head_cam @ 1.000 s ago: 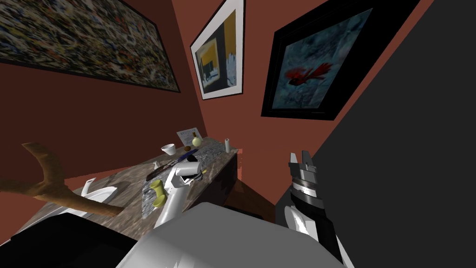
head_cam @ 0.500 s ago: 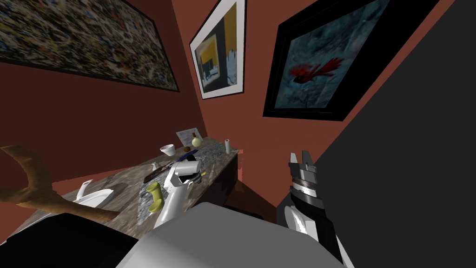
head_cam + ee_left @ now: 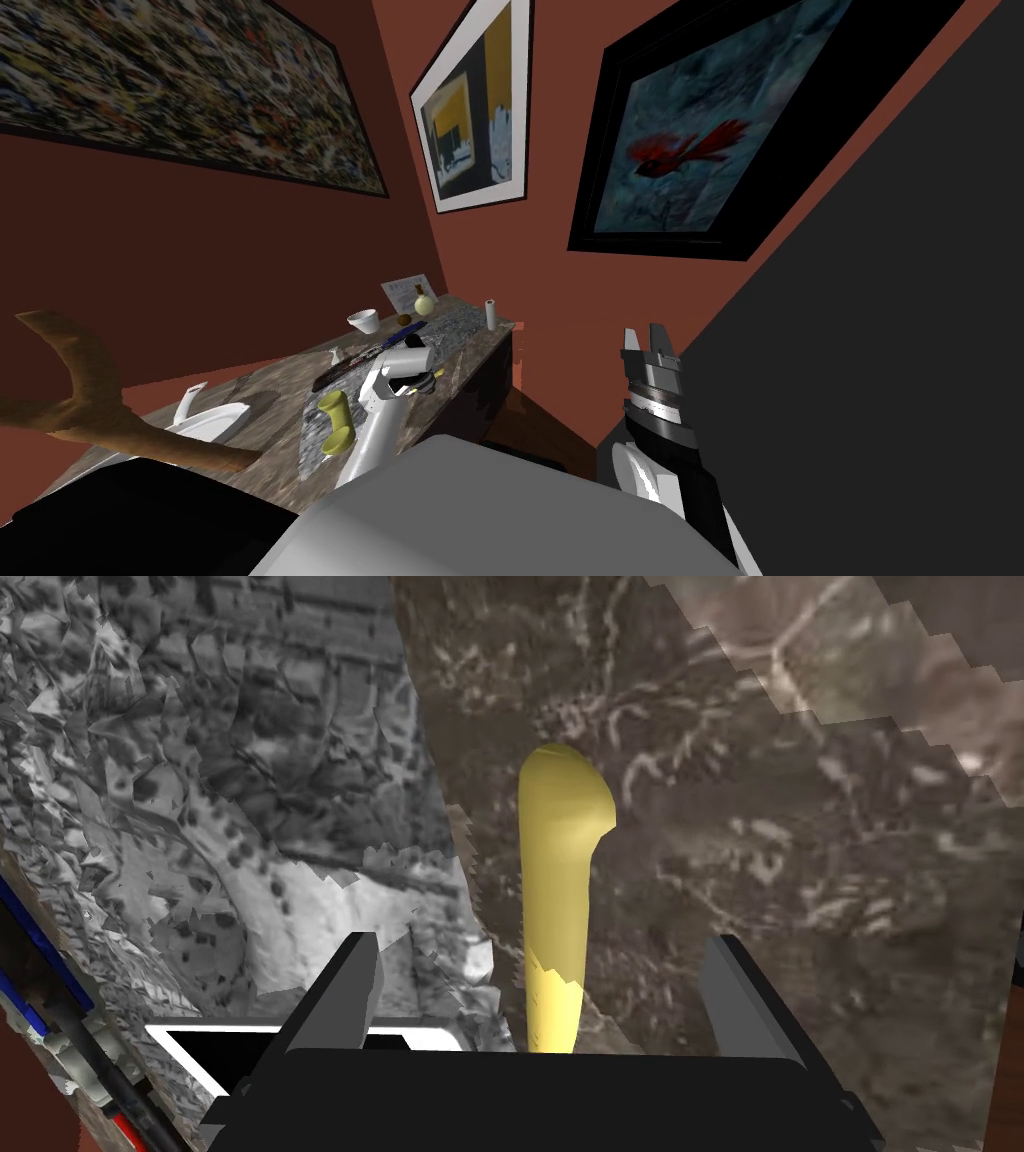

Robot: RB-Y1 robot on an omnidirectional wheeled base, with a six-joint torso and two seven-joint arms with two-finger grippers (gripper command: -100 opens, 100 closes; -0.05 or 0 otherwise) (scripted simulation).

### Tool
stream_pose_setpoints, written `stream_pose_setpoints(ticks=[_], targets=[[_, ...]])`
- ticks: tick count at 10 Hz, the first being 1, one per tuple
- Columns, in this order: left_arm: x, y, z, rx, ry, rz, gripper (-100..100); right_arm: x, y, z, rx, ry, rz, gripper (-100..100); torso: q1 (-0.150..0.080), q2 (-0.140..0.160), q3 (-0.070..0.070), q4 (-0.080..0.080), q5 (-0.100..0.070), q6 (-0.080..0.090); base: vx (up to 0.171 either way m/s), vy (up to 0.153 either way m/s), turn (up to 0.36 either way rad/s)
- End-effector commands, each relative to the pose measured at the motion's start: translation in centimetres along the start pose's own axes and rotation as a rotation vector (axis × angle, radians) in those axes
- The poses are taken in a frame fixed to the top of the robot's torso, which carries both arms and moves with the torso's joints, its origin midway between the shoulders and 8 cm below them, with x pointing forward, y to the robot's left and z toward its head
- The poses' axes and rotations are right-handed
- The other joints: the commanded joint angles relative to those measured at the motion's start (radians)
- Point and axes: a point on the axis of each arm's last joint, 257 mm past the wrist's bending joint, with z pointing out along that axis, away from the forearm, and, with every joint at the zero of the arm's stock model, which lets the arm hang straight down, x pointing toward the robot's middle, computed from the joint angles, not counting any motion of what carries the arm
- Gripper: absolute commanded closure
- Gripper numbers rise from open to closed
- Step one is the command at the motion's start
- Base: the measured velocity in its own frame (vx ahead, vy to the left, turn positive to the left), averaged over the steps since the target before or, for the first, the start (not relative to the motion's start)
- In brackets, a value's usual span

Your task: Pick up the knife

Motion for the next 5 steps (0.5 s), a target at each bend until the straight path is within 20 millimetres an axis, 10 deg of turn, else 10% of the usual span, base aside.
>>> stream_pose_setpoints(ticks=[1,2,5], targets=[[0.0,0.0,0.0,0.0,0.0,0.0,-100,0.0,0.0,0.0,0.0,0.0,0.0,0,0.0,0.0,0.0,0.0,0.0,0.0,0.0,0.0,0.0],[0.03,-0.05,0.06,0.002,0.001,0.001,100,0.0,0.0,0.0,0.0,0.0,0.0,0,0.0,0.0,0.0,0.0,0.0,0.0,0.0,0.0,0.0],[0.03,0.06,0.08,-0.001,0.001,0.001,100,0.0,0.0,0.0,0.0,0.0,0.0,0,0.002,-0.001,0.0,0.0,0.0,0.0,0.0,0.0,0.0]])
